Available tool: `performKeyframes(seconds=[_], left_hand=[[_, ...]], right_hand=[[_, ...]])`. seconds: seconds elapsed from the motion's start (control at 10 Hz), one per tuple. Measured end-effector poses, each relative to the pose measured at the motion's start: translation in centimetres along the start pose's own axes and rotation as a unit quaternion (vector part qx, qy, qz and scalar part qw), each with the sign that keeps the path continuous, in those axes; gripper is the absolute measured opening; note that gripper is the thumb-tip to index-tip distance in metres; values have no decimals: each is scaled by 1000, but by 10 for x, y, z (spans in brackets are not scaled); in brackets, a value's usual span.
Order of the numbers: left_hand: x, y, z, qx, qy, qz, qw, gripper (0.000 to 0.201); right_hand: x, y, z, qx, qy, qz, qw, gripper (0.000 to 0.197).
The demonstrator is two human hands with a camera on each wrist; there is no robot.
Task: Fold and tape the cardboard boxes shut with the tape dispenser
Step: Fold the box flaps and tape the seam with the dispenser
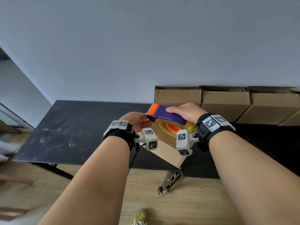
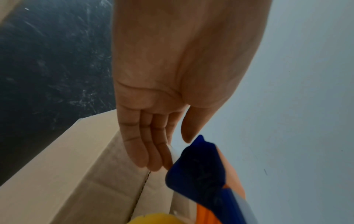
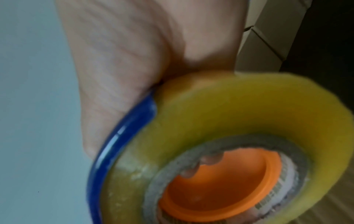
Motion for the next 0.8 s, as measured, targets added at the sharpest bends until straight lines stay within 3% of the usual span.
performKeyframes(seconds=[0.2,0.4,0.6,0.8], left_hand=[[-2,-6,5,-33,-39,-17,999,18],[-10,-19,9,-73,-73,-80,991,14],[-29,-19,4,-96,-165,-97,977,28],[-43,-18,5,-152,-120,-147,970,21]], right_hand=[[1,0,0,6,5,-4,1000,47],[6,-3,-6,11,8,-34,999,65],[15,-5,-2,8,21,-41,999,56],[26,-2,4,-26,5,-37,999,50]])
Point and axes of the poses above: each hand's wrist, its own y-axis away from the middle knuckle, its own z-axis out of the back of the hand, x = y × z, the point moved 4 cm from there along -y, towards the middle knuckle, and after that the axes turned 9 degrees about -x, right-handed, at the moved point
